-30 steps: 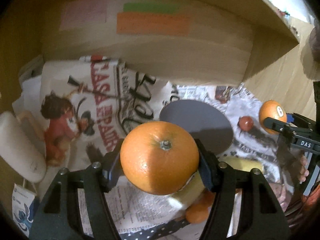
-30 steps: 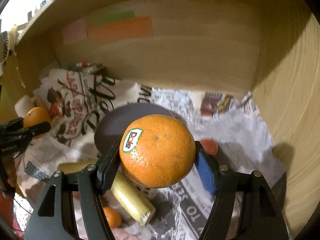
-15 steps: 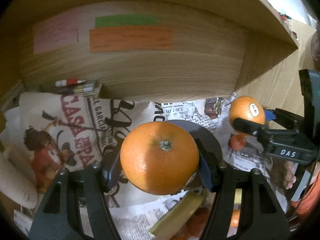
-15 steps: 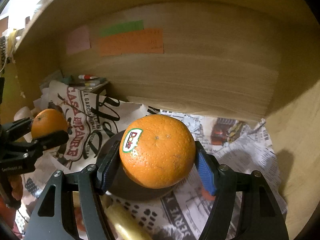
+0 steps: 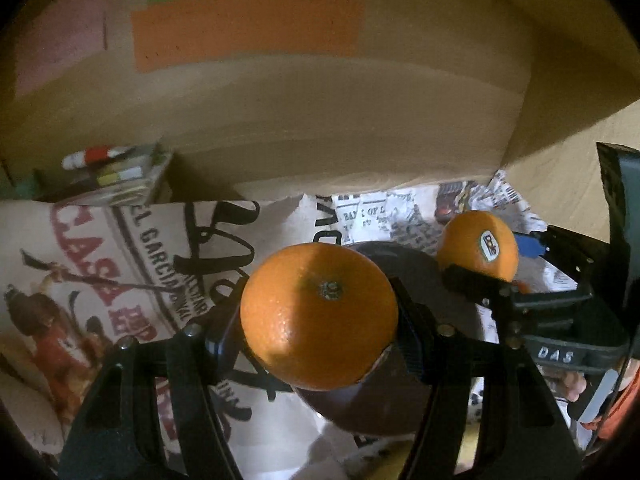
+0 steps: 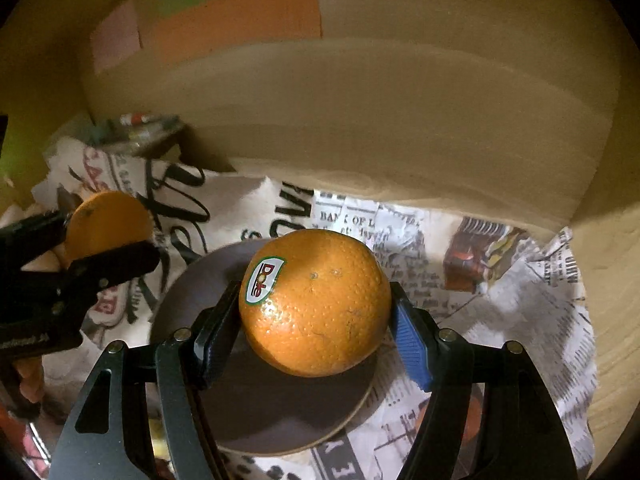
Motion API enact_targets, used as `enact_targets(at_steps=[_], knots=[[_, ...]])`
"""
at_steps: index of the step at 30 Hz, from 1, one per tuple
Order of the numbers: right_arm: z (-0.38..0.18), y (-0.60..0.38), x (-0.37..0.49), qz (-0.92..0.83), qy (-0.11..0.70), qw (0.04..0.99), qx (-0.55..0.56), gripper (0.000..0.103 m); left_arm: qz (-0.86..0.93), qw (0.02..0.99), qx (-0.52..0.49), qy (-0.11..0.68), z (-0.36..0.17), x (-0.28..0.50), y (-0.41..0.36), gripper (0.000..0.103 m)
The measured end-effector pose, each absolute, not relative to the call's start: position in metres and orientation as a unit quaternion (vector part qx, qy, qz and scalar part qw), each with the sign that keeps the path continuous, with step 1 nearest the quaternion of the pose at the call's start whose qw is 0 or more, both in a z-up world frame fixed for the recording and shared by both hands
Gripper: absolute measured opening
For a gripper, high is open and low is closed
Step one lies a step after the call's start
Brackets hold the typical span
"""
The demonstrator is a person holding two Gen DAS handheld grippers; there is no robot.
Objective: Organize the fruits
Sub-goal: 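Lower both oranges onto the dark plate and open both tools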
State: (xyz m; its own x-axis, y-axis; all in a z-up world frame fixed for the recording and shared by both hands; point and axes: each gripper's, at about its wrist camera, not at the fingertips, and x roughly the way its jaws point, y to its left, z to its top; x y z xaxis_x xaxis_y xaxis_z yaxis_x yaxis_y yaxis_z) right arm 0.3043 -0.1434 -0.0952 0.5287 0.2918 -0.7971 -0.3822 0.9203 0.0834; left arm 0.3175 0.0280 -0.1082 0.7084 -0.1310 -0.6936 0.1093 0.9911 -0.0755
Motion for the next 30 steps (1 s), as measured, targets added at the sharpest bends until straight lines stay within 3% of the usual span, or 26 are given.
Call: enact_targets(at_steps=[21, 25, 30], knots=[[-0.151, -0.13, 0.332, 0.197, 0.504, 0.836, -0.093, 0.067, -0.104, 0.871, -0.017, 0.479, -0.168, 0.387, 0.014, 0.066], [-0.152, -0.13, 0.331, 0.201, 0.508, 0.833, -0.09, 0.068, -0.105, 0.881, -0.008, 0.462, -0.162, 0.383, 0.012, 0.079], [-0.144, -0.128, 0.327, 0.204, 0.497, 0.839, -0.09, 0.075, -0.101, 0.891, 0.002, 0.442, -0.145, 0.372, 0.011, 0.081]])
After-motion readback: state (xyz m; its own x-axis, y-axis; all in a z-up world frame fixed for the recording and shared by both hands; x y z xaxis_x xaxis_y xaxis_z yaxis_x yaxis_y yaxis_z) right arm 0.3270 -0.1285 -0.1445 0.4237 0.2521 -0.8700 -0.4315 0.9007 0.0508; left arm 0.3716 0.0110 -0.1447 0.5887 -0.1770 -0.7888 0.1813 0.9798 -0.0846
